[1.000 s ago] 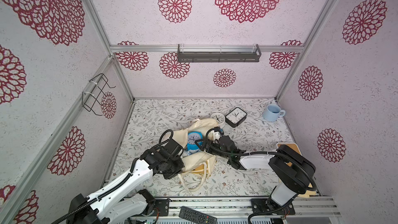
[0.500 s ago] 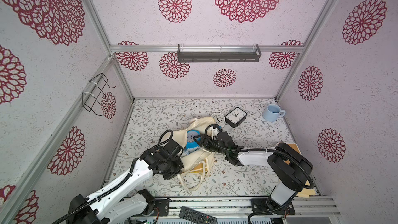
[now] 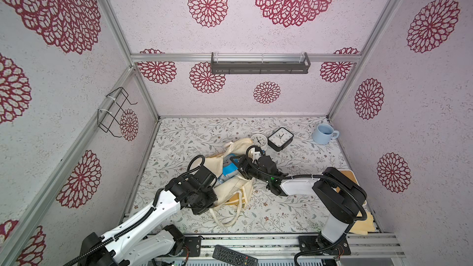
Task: Take the alarm clock out of the canvas bag
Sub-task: Pick up the alarm from the canvas bag.
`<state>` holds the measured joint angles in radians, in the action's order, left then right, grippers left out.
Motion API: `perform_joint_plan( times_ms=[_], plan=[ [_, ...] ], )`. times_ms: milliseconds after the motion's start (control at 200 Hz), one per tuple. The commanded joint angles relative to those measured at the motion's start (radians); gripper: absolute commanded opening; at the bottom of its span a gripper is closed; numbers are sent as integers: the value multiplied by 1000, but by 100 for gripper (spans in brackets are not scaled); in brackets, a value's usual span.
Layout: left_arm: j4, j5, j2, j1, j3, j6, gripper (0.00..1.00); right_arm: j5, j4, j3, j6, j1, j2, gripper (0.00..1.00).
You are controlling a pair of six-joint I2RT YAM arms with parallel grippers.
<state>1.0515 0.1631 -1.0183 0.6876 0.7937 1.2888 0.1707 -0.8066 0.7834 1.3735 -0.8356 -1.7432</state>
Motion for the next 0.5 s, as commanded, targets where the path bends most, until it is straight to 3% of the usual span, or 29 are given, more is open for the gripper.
perform_joint_plan(
  times_ms=[0,210,495],
  plan=[
    [39,-9,14,4,-2,17,4,4,204,10,32,-4,-27,75],
    [41,-13,18,4,1,17,4,5,439,80,-31,-5,-32,66],
    [78,-63,16,5,62,-14,5,-22,543,139,-134,-5,0,47]
  ],
)
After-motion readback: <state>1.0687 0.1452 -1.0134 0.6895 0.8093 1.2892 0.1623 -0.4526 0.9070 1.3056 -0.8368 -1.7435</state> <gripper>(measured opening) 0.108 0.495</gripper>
